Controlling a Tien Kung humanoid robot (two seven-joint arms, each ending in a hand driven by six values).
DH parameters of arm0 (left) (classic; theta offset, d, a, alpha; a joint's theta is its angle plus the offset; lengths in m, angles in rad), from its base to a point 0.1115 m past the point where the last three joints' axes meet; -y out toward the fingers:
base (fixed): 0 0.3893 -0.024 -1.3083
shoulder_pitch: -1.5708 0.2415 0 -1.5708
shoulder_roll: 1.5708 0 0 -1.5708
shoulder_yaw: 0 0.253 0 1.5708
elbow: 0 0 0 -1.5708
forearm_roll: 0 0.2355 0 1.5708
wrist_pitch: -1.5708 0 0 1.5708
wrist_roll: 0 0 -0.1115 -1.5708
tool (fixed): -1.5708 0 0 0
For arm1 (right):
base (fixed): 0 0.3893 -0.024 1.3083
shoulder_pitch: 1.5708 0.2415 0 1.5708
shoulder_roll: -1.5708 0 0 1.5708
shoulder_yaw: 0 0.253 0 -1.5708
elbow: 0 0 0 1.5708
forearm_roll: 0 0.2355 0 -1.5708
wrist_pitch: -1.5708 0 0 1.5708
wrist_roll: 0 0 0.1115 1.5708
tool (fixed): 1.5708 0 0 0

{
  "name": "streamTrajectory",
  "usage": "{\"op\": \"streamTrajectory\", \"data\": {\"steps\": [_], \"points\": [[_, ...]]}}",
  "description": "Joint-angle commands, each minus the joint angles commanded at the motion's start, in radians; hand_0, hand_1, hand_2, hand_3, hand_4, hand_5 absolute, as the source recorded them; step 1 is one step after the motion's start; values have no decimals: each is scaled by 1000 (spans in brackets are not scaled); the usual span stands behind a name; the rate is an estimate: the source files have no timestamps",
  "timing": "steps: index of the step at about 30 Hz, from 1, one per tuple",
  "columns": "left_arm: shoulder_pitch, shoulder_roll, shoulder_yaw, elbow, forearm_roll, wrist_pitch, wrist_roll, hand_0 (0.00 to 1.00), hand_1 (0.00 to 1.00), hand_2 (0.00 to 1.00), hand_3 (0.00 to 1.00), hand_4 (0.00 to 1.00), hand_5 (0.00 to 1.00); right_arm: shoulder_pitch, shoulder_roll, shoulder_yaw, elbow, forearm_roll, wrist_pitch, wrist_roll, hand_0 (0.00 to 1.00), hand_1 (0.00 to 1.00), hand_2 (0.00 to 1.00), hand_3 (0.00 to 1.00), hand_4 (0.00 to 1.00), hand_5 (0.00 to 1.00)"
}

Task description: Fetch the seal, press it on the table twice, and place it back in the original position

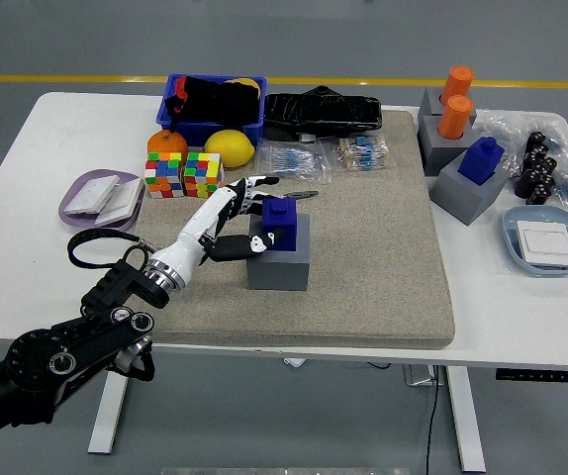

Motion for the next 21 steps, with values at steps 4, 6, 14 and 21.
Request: {"op": "streamTrajectory", "data": {"steps": [4,6,14,21], "points": [[-1,-1,-2,-1,-3,6,-6,674,588,593,825,660,2,-1,-1,1,0,1,0,0,787,685,670,620,807,433],[-2,-1,-2,-2,-4,6,-7,672,581,580,823,655,2,-1,-1,1,0,0,0,1,787,685,669,619,807,433],[0,3,-13,-19,1,6,-7,669,578,578,821,654,2,-3,0,4,0,0,-1,0,787,685,670,619,807,433],[-4,13,-37,-43,14,11,-11,665,575,576,819,653,2,-3,1,5,0,1,-1,0,787,685,669,619,807,433]]}}
